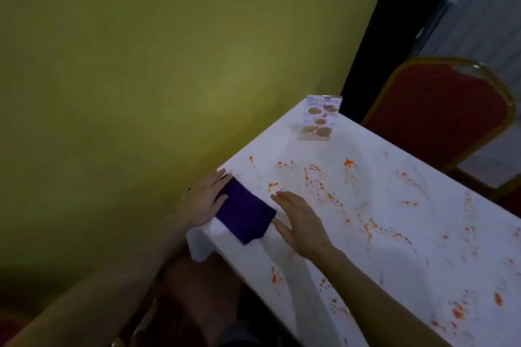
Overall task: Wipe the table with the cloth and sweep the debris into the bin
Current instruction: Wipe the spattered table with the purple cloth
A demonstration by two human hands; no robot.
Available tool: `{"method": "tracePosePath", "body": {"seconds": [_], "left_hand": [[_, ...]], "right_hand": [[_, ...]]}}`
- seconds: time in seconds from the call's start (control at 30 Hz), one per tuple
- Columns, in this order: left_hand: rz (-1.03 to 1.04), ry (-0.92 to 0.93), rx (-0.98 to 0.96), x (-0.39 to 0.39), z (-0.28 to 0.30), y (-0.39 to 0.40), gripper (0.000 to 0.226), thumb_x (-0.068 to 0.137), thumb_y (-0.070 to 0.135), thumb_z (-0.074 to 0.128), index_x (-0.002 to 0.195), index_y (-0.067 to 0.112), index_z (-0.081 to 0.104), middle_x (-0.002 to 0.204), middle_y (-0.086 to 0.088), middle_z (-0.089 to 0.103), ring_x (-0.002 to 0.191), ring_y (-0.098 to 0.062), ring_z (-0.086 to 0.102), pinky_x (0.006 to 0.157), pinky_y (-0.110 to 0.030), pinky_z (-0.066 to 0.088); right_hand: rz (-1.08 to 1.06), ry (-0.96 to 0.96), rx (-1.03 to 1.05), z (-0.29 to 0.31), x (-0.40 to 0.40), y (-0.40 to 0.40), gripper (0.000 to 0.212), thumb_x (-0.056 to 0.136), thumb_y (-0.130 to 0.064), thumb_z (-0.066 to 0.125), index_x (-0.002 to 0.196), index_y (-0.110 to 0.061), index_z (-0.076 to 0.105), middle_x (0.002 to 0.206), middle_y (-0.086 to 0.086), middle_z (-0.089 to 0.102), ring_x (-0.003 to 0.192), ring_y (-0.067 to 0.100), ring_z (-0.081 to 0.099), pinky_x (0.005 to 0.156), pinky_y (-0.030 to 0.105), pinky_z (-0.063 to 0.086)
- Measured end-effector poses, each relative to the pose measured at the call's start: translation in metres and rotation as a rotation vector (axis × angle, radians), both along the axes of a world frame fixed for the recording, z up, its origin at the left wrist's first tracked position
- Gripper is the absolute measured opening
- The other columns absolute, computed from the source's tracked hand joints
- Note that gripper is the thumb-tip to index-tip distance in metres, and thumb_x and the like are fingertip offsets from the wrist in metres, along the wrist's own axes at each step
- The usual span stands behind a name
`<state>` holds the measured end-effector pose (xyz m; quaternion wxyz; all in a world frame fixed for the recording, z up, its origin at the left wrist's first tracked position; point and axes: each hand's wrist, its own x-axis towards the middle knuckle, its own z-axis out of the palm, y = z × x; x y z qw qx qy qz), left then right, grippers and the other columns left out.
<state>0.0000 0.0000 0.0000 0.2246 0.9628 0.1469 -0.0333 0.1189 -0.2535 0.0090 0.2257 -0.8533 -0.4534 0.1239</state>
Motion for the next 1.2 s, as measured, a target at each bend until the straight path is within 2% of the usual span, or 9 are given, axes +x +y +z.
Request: {"method": "tracePosePath", "body": {"seconds": [0.17,0.27,0.33,0.47,0.67,0.87,1.03,1.1,1.2], "left_hand": [[-0.018,0.087,0.134,-0.016,-0.043,0.018,0.061,0.105,0.041,0.028,0.157,0.017,0.007,0.165,-0.004,-0.001,0.153,-0.023,-0.001,0.122,-0.032,0.000],[-0.042,0.116,0.135,-0.016,-0.056,0.016,0.072,0.096,0.056,0.003,0.157,0.017,0.003,0.165,-0.005,-0.005,0.153,-0.021,-0.003,0.123,-0.034,0.003],[-0.048,0.094,0.148,-0.019,-0.065,0.015,0.067,0.100,0.052,0.007,0.157,0.016,0.006,0.165,-0.006,0.001,0.153,-0.022,0.002,0.122,-0.035,0.008],[-0.057,0.054,0.139,-0.021,-0.070,0.017,0.059,0.105,0.034,0.031,0.157,0.014,0.012,0.165,-0.006,0.006,0.153,-0.021,0.003,0.122,-0.037,0.011],[0.069,0.044,0.155,-0.039,-0.070,0.021,0.061,0.105,0.034,0.031,0.157,0.013,0.007,0.165,-0.004,0.004,0.152,-0.017,-0.003,0.124,-0.039,0.006],[0.086,0.031,0.185,-0.038,-0.069,0.020,0.064,0.101,0.043,0.011,0.157,0.012,0.009,0.165,-0.004,0.005,0.153,-0.021,0.003,0.124,-0.039,0.005],[0.047,-0.029,0.203,0.004,-0.068,0.017,0.060,0.104,0.038,0.019,0.157,0.010,0.015,0.165,-0.007,0.011,0.153,-0.022,0.008,0.125,-0.041,0.009],[0.037,-0.007,0.224,0.016,-0.070,0.017,0.061,0.103,0.038,0.017,0.157,0.009,0.015,0.165,-0.009,0.012,0.153,-0.024,0.010,0.124,-0.043,0.012],[0.062,0.025,0.255,0.020,-0.078,0.017,0.064,0.101,0.040,0.016,0.156,0.008,0.017,0.164,-0.008,0.015,0.152,-0.023,0.014,0.123,-0.044,0.013]], "right_hand": [[0.135,0.014,-0.119,-0.024,-0.010,0.059,0.068,0.097,-0.044,0.051,0.154,-0.015,0.028,0.161,0.003,0.023,0.150,0.023,0.014,0.120,0.035,0.012],[0.189,-0.044,-0.143,-0.034,-0.011,0.078,0.076,0.094,-0.047,0.055,0.154,-0.011,0.026,0.162,0.006,0.022,0.150,0.027,0.014,0.121,0.037,0.012],[0.219,-0.063,-0.137,-0.041,-0.015,0.087,0.079,0.092,-0.047,0.058,0.153,-0.007,0.028,0.160,0.009,0.025,0.149,0.030,0.017,0.121,0.041,0.015],[0.247,-0.088,-0.175,-0.058,-0.024,0.099,0.081,0.092,-0.050,0.055,0.153,-0.008,0.025,0.160,0.008,0.025,0.149,0.029,0.018,0.121,0.042,0.014],[0.227,-0.210,-0.173,-0.074,-0.033,0.086,0.060,0.097,-0.044,0.046,0.153,-0.025,0.032,0.159,0.005,0.030,0.146,0.030,0.028,0.115,0.046,0.027],[0.081,-0.220,-0.232,-0.075,-0.026,0.035,0.059,0.099,-0.046,0.038,0.154,-0.029,0.028,0.161,0.001,0.025,0.148,0.028,0.022,0.111,0.045,0.032],[-0.129,-0.221,-0.347,-0.068,-0.001,-0.009,0.065,0.098,-0.057,0.029,0.155,-0.027,0.023,0.162,0.005,0.019,0.147,0.032,0.023,0.109,0.047,0.034],[-0.187,-0.226,-0.380,-0.066,0.015,-0.007,0.067,0.098,-0.057,0.029,0.156,-0.024,0.023,0.162,0.006,0.019,0.148,0.034,0.020,0.111,0.048,0.030],[-0.233,-0.183,-0.364,-0.066,0.030,0.018,0.068,0.098,-0.054,0.027,0.156,-0.019,0.021,0.163,0.004,0.016,0.150,0.033,0.010,0.118,0.047,0.015]]}}
